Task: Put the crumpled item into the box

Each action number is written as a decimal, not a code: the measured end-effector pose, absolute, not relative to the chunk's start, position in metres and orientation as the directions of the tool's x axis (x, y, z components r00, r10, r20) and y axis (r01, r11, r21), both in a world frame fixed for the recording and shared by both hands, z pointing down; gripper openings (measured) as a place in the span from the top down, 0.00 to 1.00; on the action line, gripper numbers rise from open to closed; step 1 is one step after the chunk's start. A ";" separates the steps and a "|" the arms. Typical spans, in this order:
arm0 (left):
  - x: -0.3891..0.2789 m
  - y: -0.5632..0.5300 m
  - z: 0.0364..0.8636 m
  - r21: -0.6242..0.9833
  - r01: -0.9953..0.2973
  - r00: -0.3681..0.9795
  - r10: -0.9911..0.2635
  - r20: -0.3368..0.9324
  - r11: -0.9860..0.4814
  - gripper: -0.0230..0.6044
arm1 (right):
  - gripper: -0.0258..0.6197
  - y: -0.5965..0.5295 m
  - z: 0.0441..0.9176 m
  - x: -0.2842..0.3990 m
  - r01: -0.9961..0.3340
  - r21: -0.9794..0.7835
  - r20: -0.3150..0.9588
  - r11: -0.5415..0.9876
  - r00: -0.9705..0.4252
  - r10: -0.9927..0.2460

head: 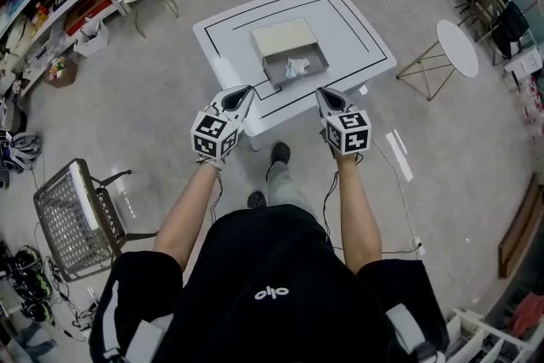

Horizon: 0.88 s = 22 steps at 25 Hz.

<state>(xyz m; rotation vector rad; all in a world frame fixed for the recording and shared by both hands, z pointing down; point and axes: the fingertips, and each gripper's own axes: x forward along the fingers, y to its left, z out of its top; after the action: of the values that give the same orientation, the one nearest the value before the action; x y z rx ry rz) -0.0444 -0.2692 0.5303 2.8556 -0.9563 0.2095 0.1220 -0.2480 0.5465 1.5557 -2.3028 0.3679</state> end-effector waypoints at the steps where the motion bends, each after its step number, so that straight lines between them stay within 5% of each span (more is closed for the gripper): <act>1: -0.046 -0.267 0.530 0.072 -0.606 0.791 -0.589 0.168 -0.792 0.96 | 0.95 -0.245 0.547 0.121 -0.930 -0.027 0.414 0.367 -0.344 -0.843; 22: -0.065 -0.248 0.520 0.055 -0.605 0.791 -0.593 0.148 -0.794 0.96 | 0.95 -0.223 0.542 0.107 -0.931 -0.026 0.396 0.364 -0.344 -0.851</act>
<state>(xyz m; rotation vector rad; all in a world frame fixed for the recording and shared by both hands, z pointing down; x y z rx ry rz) -0.0647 -0.2481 0.5203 2.8785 -0.9655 0.1875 0.1066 -0.2231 0.5422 1.5712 -2.3151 0.3560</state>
